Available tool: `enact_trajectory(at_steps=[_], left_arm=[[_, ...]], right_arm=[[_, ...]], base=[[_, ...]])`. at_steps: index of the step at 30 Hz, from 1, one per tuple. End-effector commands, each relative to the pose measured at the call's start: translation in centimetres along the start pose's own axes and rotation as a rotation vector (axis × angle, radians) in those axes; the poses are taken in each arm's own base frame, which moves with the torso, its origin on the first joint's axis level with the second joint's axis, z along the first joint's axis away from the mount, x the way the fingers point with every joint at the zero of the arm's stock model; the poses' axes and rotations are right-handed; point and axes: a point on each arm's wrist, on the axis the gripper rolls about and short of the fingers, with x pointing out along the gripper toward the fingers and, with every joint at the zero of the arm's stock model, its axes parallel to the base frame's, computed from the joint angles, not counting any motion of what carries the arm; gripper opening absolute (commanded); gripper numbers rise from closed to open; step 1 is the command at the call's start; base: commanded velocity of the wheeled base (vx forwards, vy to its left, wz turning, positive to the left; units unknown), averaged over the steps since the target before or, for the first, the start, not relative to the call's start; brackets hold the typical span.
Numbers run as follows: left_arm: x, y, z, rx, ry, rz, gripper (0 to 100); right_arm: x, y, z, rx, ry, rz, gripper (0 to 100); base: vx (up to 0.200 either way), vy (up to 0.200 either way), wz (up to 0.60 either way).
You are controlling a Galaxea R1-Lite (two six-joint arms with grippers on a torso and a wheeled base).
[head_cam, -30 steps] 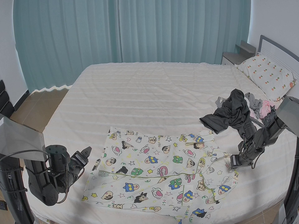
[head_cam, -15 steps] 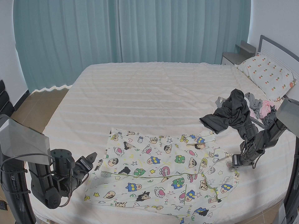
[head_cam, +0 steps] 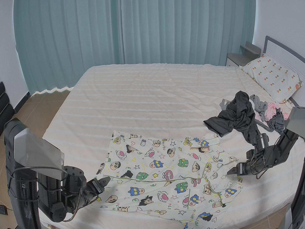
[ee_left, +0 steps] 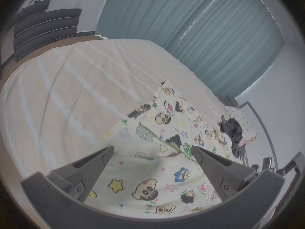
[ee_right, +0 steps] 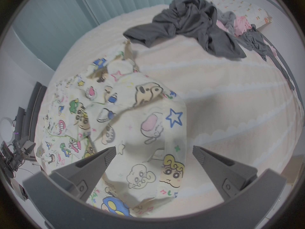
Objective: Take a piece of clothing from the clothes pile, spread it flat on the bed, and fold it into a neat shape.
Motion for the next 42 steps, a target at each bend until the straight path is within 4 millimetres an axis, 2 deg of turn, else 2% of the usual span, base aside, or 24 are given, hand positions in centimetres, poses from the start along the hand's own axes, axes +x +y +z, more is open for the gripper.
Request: enact_trajectory(at_steps=[1,6,11,12,16,21,26,34,39,42], left_arm=[[0.3,0.6,-1.8,0.049,0.065,0.035,100],[0.2,0.7,-1.8,0.051,0.061,0.051,100],[0.0,0.8,-1.9,0.044,0.069,0.052,100],[-0.2,0.9,-1.9,0.043,0.081,0.051,100],[-0.3,0.9,-1.9,0.043,0.089,0.044,100],[-0.9,0.1,-1.7,0.036,0.076,0.005,100],[-1.0,-0.2,-2.0,0.034,0.083,-0.006,100],[-1.0,-0.3,-1.9,0.029,0.076,-0.007,100],[-1.0,-0.3,-1.8,0.024,0.068,-0.008,100],[-1.0,-0.3,-1.7,0.022,0.063,-0.011,100]], right_arm=[[0.1,-1.3,-2.3,0.032,0.01,0.012,100],[-1.3,-1.9,-3.4,0.035,0.011,0.011,100],[-3.3,-1.8,-5.2,-0.056,0.039,0.09,100],[-3.9,-1.6,-5.8,-0.086,0.045,0.114,100],[-4.2,-1.4,-6.5,-0.099,0.067,0.149,100],[-5.5,-0.1,-8.2,-0.165,0.097,0.248,100],[-5.6,0.7,-9.3,-0.195,0.147,0.297,100],[-5.3,1.7,-10.4,-0.231,0.205,0.337,100],[-3.8,2.4,-11.1,-0.267,0.243,0.344,100],[-3.2,2.8,-11.0,-0.287,0.206,0.351,100]], base=[[0.0,0.0,0.0],[0.0,0.0,0.0],[0.0,0.0,0.0],[0.0,0.0,0.0],[0.0,0.0,0.0],[0.0,0.0,0.0],[0.0,0.0,0.0],[-0.2,0.0,0.0],[-0.2,0.0,0.0],[-0.2,0.0,0.0]])
